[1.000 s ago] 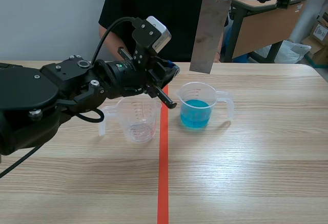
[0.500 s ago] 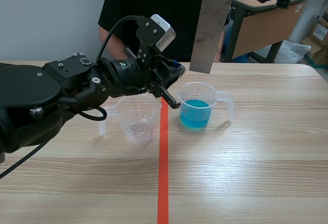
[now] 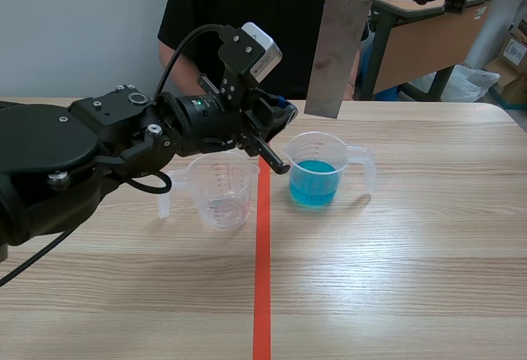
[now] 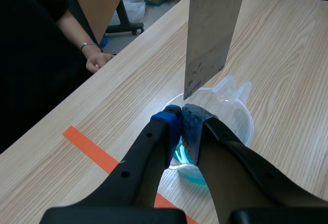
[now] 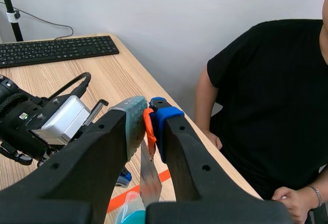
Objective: Do the redox reaction experiment.
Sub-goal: 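Raise the plate and point at it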
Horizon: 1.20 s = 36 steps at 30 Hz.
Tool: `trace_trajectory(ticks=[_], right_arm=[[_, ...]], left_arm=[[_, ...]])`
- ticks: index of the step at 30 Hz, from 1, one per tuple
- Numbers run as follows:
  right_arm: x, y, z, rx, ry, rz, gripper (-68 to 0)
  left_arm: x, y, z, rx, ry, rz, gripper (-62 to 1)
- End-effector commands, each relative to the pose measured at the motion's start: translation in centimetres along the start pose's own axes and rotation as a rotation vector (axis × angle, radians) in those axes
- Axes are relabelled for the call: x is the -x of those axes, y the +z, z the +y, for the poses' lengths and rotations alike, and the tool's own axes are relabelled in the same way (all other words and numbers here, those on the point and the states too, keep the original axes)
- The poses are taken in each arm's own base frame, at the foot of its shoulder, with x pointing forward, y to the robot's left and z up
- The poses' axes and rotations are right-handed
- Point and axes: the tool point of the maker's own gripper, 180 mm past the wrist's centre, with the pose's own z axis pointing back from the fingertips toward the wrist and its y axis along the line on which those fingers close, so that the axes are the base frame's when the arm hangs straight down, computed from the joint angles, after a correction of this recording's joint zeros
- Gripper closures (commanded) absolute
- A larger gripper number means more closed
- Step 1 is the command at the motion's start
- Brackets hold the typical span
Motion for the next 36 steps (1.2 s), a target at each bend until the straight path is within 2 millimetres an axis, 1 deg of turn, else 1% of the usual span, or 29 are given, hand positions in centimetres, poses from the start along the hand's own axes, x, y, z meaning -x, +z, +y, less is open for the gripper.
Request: trace_trajectory(ticks=[1,12,15,18,22,27,30,33,36], right_arm=[[-1.9,0.3,-0.6,0.003,0.034,-0.042,-1.7],[-1.9,0.3,-0.6,0.003,0.034,-0.042,-1.7],[-1.9,0.3,-0.6,0.003,0.034,-0.042,-1.7],[-1.9,0.3,-0.6,0.003,0.034,-0.042,-1.7],[-1.9,0.3,-0.6,0.003,0.034,-0.042,-1.7],[-1.9,0.3,-0.6,0.003,0.034,-0.039,-1.7],[-1.9,0.3,-0.6,0.003,0.034,-0.039,-1.7],[-1.9,0.3,-0.6,0.003,0.034,-0.039,-1.7],[-1.9,0.3,-0.6,0.003,0.034,-0.039,-1.7]], left_arm=[[-2.3,-0.4,0.2,-0.002,-0.006,-0.062,-3.2],[-2.0,-0.3,0.3,-0.004,-0.007,-0.056,-3.2],[-1.4,0.3,0.9,-0.015,-0.002,-0.042,-3.2],[-0.3,1.4,2.0,-0.033,0.018,-0.014,-3.2],[0.7,4.4,3.3,-0.059,0.012,0.010,-3.2],[0.8,9.4,5.1,-0.105,0.017,0.012,-3.2],[1.4,12.6,6.1,-0.135,0.022,0.040,-3.2],[3.0,15.8,6.7,-0.168,0.018,0.105,-3.2],[5.4,19.0,7.0,-0.206,0.035,0.186,-3.2]])
